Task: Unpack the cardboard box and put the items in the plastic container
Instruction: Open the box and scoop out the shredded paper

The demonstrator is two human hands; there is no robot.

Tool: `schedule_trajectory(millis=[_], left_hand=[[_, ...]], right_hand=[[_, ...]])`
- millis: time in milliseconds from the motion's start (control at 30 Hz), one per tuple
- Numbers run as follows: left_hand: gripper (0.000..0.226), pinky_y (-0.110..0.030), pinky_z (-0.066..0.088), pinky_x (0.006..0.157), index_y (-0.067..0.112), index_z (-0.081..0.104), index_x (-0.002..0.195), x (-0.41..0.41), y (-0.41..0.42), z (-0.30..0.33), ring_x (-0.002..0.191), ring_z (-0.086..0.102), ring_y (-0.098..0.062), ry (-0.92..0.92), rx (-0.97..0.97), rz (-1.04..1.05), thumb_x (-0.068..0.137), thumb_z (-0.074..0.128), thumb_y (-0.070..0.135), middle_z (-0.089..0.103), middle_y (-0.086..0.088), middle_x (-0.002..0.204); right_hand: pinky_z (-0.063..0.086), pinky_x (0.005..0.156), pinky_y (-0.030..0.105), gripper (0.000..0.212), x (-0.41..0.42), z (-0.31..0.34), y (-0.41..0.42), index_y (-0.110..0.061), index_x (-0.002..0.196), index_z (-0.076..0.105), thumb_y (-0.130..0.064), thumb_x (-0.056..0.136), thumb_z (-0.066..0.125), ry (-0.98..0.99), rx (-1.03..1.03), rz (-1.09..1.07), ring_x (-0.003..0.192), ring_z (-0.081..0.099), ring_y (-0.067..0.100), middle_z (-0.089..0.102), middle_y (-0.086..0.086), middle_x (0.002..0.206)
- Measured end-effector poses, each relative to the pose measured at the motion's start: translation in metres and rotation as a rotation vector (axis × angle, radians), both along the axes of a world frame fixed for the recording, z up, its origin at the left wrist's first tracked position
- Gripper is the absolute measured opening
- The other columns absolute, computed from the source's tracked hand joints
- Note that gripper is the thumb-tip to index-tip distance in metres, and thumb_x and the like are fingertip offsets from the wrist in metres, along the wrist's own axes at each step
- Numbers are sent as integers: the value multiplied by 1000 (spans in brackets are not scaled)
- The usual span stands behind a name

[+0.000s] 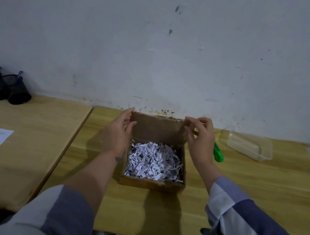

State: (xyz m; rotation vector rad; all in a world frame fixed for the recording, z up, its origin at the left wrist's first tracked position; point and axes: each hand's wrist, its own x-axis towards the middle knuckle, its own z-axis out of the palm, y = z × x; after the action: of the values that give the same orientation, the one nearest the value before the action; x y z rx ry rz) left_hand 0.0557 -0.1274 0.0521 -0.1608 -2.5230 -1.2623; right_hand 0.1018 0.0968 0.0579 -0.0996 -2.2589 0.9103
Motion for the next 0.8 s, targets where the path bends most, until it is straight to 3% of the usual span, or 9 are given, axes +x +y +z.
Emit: schedule_trajectory(millis=[133, 267, 467, 667, 800], left_hand=[[53, -30, 54, 82, 39, 46, 135, -37, 11, -1, 95, 63, -9, -22, -7, -6, 89, 65, 20, 66, 5, 114], [56, -28, 52, 81, 35, 47, 138, -76, 21, -15, 91, 63, -10, -77, 13, -25, 88, 65, 16, 67, 4, 110], [46, -31, 52, 86, 25, 55, 133, -107, 28, -47, 89, 62, -15, -145, 9, -53, 89, 64, 14, 68, -3, 105], [33, -22, 47, 81, 13, 64, 123, -109, 30, -54, 86, 62, -14, -132, -63, -40, 90, 64, 15, 70, -9, 111], [39, -29, 46, 95, 15, 59, 128, -93, 24, -46, 105, 61, -18, -179, -136, -110, 90, 63, 22, 65, -6, 121]], right_hand=[[55, 85, 38, 43, -42, -1, 17, -14, 122, 62, 2, 82, 65, -104, -39, 46, 92, 48, 16, 43, 5, 106], [52, 81, 34, 44, -83, -8, 33, -15, 124, 61, -7, 81, 70, -219, -102, 38, 82, 54, 17, 46, 1, 102], [38, 73, 14, 37, -120, -35, 49, -15, 121, 63, -19, 85, 67, -413, -123, 62, 77, 55, 14, 48, 0, 104], [42, 76, 20, 35, -121, -46, 51, -15, 121, 63, -22, 87, 65, -461, -132, 68, 75, 54, 15, 54, 7, 113], [41, 78, 22, 42, -109, -42, 46, -15, 127, 58, -22, 86, 67, -504, -106, 78, 79, 55, 17, 51, 10, 120]])
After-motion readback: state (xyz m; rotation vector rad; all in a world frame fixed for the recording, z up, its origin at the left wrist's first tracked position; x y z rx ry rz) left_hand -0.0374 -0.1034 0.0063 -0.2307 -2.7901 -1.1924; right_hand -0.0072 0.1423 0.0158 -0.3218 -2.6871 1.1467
